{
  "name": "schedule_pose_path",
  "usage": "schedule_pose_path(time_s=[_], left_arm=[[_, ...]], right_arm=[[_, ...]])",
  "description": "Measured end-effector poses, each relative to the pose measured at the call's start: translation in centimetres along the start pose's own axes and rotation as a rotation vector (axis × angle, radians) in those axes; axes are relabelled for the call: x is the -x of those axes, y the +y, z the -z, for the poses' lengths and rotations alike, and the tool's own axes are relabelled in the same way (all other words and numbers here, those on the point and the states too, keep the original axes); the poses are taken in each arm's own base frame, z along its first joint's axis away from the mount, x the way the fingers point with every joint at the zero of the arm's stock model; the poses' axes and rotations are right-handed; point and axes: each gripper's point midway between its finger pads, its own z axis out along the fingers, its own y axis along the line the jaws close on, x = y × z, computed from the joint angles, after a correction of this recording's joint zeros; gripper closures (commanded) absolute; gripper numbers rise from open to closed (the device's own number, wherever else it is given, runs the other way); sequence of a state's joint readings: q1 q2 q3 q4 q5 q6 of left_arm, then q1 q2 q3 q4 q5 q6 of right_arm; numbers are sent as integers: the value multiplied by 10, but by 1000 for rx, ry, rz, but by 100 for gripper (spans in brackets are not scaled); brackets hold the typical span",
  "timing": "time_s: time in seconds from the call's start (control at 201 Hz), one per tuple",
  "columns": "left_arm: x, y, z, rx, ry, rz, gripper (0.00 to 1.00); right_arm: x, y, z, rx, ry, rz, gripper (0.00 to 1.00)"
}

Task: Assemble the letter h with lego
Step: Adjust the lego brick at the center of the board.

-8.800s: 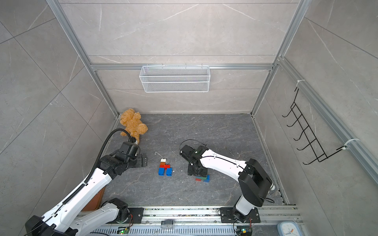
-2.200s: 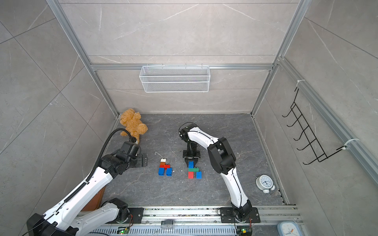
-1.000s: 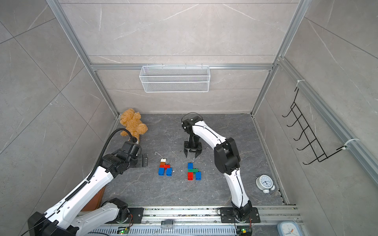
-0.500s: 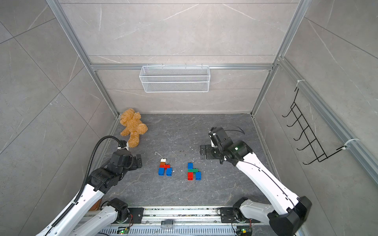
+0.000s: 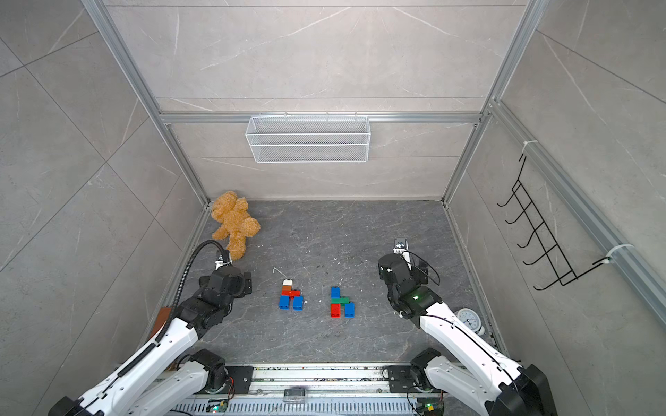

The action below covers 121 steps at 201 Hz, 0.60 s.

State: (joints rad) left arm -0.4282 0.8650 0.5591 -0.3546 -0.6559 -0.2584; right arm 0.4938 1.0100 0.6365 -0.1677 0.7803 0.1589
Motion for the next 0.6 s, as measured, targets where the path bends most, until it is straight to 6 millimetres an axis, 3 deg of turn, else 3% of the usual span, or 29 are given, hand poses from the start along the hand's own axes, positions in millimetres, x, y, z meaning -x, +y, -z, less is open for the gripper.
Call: schedule_pose_path(time_s=[0.085,0.249,0.349,0.474,0.603], left_arm=[[5,5,-11,35,-35,4,0],[1,23,-33,88,-49,74,0],[-1,31,-45,96,-64,110,0],[0,21,-60,57,-82,93,0],[-1,12,-78,25,-100,71,0]], right_arm=[[-3,-3,-18,-37,-45,-47,0],[-43,-6,-46,-62,-78,-47,0],[-52,1,-64,-66,-78,-31,0],[-52,11,-79,-67,-113,-30,0],[-52,5,-90,-81,-139,-64,0]])
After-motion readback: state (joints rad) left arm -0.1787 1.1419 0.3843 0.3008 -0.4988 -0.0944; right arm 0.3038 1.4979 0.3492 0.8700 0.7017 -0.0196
